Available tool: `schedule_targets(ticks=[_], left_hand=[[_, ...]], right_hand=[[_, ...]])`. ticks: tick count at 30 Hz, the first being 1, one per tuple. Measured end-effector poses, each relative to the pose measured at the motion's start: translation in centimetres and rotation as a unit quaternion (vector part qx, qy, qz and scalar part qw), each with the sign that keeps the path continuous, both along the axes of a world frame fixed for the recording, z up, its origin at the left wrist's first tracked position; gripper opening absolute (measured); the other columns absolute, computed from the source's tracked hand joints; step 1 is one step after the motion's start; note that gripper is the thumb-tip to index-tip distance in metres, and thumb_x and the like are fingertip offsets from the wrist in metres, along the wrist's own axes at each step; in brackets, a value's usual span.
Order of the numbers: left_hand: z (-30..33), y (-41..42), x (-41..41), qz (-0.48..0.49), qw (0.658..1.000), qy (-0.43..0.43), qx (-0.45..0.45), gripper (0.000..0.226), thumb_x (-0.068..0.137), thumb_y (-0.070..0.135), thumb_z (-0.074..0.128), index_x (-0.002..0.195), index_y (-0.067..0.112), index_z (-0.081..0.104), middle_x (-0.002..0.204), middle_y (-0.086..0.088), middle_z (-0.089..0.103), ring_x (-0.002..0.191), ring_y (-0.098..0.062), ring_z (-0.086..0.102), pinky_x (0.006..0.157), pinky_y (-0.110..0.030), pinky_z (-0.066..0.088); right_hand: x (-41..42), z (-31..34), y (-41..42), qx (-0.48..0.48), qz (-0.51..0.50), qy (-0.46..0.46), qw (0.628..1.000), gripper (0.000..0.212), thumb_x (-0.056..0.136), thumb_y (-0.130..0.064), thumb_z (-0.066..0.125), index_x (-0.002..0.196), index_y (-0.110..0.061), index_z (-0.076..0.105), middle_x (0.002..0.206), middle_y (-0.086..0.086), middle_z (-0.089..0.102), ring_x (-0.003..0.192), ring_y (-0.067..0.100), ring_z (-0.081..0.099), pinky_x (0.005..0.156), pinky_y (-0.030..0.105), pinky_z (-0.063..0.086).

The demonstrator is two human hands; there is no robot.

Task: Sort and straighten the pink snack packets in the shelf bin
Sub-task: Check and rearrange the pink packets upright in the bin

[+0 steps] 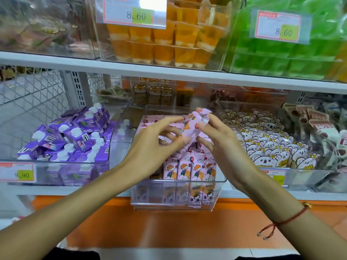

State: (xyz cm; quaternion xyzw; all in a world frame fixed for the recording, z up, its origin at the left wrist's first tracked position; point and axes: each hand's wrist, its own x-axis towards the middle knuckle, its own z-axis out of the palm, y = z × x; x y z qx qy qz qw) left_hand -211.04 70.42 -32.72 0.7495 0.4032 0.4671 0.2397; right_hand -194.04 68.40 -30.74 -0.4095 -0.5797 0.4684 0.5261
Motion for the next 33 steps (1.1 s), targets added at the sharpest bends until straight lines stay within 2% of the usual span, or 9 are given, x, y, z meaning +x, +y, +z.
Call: schedule_targets(ticks=[5,9,14,19,23,26,29,31,33], left_hand=[[-0.4,-0.2,0.6,0.007,1.000,-0.005,0.020,0.037,0.083,0.035,0.071,0.117,0.032,0.056,0.115,0.022,0.062,0.108,0.006,0.056,0.087,-0.030,0.053],[-0.4,-0.5,1.0,0.029,0.998,0.006,0.057,0.041,0.075,0.036,0.078,0.109,0.036,0.056,0.106,0.024,0.063,0.099,0.001,0.060,0.077,-0.030,0.056],[0.4,0.0,0.9,-0.040,0.989,-0.112,-0.092,0.031,0.072,0.030,0.080,0.100,0.033,0.066,0.090,0.012,0.074,0.080,-0.004,0.071,0.068,-0.018,0.056],[0.7,-0.2,0.9,-0.088,0.954,-0.156,-0.242,0.048,0.071,0.049,0.071,0.113,0.026,0.071,0.101,0.012,0.074,0.092,0.000,0.069,0.065,-0.013,0.053],[0.8,-0.1,0.9,-0.087,0.953,-0.136,-0.256,0.050,0.071,0.055,0.067,0.114,0.028,0.071,0.108,0.012,0.072,0.092,-0.002,0.069,0.069,-0.016,0.055],[0.7,-0.2,0.8,-0.123,0.956,-0.096,-0.249,0.032,0.090,0.045,0.056,0.117,0.032,0.067,0.103,0.019,0.072,0.092,0.007,0.066,0.069,-0.008,0.050],[0.6,-0.1,1.2,-0.136,0.957,-0.069,-0.248,0.022,0.099,0.038,0.044,0.107,0.051,0.060,0.104,0.023,0.069,0.095,0.015,0.060,0.080,-0.007,0.047],[0.7,0.1,1.4,-0.126,0.959,-0.063,-0.246,0.025,0.099,0.037,0.043,0.097,0.057,0.057,0.090,0.027,0.066,0.083,0.018,0.058,0.076,-0.006,0.047],[0.7,0.2,1.4,-0.135,0.956,-0.072,-0.250,0.024,0.100,0.033,0.043,0.098,0.052,0.058,0.080,0.034,0.065,0.078,0.020,0.058,0.068,-0.003,0.046]], right_hand=[[-0.1,-0.3,0.0,0.034,-0.117,0.028,0.992,0.036,0.084,-0.017,0.070,0.117,-0.009,0.059,0.111,0.010,0.068,0.099,0.017,0.068,0.091,0.031,0.055],[-0.6,-0.6,-0.2,0.064,-0.126,0.019,0.990,0.030,0.075,-0.020,0.078,0.099,-0.015,0.061,0.099,0.003,0.070,0.090,0.010,0.069,0.073,0.018,0.054],[0.2,-0.3,0.1,0.016,-0.055,0.023,0.998,0.027,0.086,-0.029,0.064,0.112,-0.022,0.066,0.111,0.000,0.070,0.101,0.013,0.066,0.085,0.028,0.052],[0.6,-0.6,0.2,-0.037,-0.041,0.015,0.998,0.024,0.090,-0.029,0.063,0.112,-0.022,0.065,0.101,0.005,0.072,0.086,0.020,0.064,0.072,0.023,0.051],[0.6,-0.7,0.4,-0.036,-0.056,0.034,0.997,0.026,0.086,-0.027,0.067,0.109,-0.014,0.064,0.077,-0.004,0.068,0.073,0.015,0.060,0.067,0.022,0.053],[0.4,-0.7,0.3,-0.014,-0.076,0.024,0.997,0.027,0.083,-0.025,0.071,0.108,-0.017,0.064,0.080,-0.002,0.068,0.068,0.012,0.063,0.068,0.023,0.053],[0.1,-0.5,-0.1,0.056,-0.123,-0.027,0.991,0.030,0.079,-0.020,0.076,0.105,-0.017,0.062,0.079,0.002,0.065,0.061,0.007,0.066,0.060,0.021,0.055],[0.0,-0.5,-0.3,0.098,-0.147,-0.069,0.982,0.031,0.077,-0.021,0.078,0.102,-0.017,0.061,0.080,0.008,0.063,0.058,0.010,0.066,0.058,0.026,0.057],[-0.1,-0.5,-0.5,0.119,-0.157,-0.099,0.975,0.031,0.077,-0.023,0.078,0.101,-0.018,0.060,0.081,0.011,0.063,0.057,0.013,0.067,0.058,0.033,0.059]])
